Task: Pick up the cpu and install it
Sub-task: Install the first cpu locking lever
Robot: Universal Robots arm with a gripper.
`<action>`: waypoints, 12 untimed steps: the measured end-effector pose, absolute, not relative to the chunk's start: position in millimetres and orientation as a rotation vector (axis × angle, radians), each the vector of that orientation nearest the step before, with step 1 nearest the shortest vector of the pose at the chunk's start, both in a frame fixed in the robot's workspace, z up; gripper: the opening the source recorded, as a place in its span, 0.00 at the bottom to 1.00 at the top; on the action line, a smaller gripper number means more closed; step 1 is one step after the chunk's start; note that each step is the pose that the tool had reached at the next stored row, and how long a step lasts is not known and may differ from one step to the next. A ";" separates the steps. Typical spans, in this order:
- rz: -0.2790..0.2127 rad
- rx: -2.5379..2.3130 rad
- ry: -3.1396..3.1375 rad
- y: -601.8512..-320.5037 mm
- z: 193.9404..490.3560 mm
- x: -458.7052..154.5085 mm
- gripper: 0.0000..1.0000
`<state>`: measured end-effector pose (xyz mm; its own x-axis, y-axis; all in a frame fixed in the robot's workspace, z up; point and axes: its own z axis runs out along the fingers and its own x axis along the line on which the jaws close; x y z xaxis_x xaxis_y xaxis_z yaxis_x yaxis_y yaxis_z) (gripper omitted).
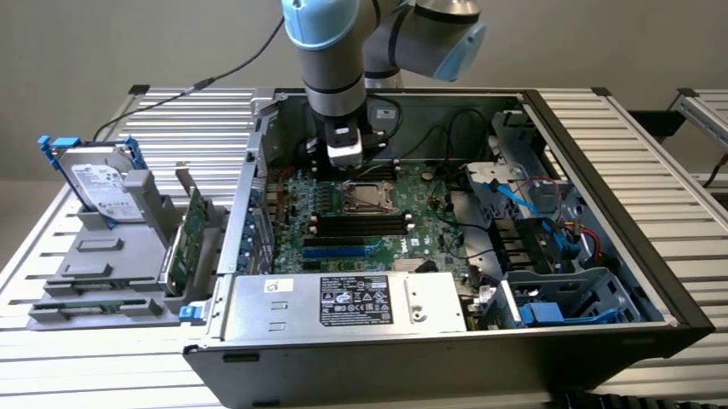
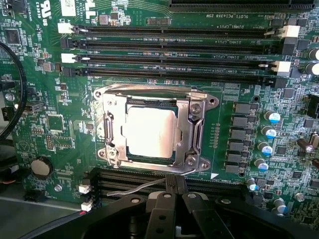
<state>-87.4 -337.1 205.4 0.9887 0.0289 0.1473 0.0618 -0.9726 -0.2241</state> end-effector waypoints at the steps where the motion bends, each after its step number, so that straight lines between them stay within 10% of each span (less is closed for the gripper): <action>1: -0.210 -2.905 -0.067 -336.5 205.3 -87.4 0.11; 12: -0.211 -2.930 -0.070 -328.5 204.0 -87.4 0.11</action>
